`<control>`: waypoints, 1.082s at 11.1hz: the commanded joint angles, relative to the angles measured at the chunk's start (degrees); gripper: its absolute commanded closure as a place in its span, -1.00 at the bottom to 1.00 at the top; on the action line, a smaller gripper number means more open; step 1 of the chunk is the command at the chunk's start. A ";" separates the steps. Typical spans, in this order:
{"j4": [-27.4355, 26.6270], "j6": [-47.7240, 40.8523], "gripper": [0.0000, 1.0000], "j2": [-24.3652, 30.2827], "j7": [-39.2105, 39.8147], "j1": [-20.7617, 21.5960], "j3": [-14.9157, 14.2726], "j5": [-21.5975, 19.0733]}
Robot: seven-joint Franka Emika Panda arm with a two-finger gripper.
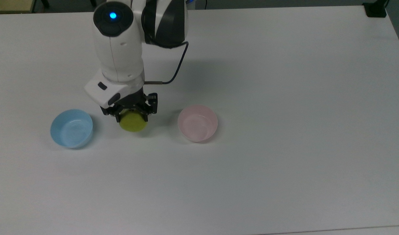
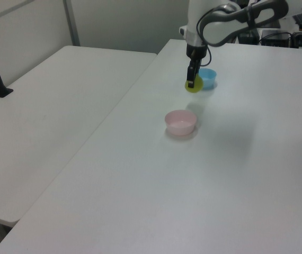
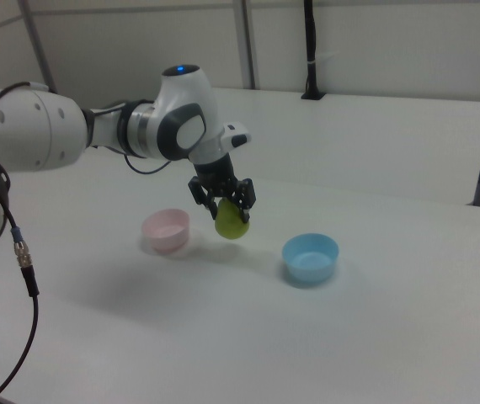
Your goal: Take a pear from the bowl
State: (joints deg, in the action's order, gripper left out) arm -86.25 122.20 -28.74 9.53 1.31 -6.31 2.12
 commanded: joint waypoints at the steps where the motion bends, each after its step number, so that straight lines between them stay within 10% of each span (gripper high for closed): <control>1: -0.50 5.06 -0.35 -3.33 0.49 0.45 -0.11 0.87; 5: -0.59 7.18 -0.53 -4.92 0.49 0.63 -0.11 0.96; 7: -0.59 6.74 -1.00 -4.31 0.05 0.54 -0.11 0.70; 12: -0.59 -3.59 -1.00 4.37 -0.65 1.85 -0.11 0.79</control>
State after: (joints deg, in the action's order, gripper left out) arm -85.20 125.78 -30.98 9.53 1.76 -6.22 2.20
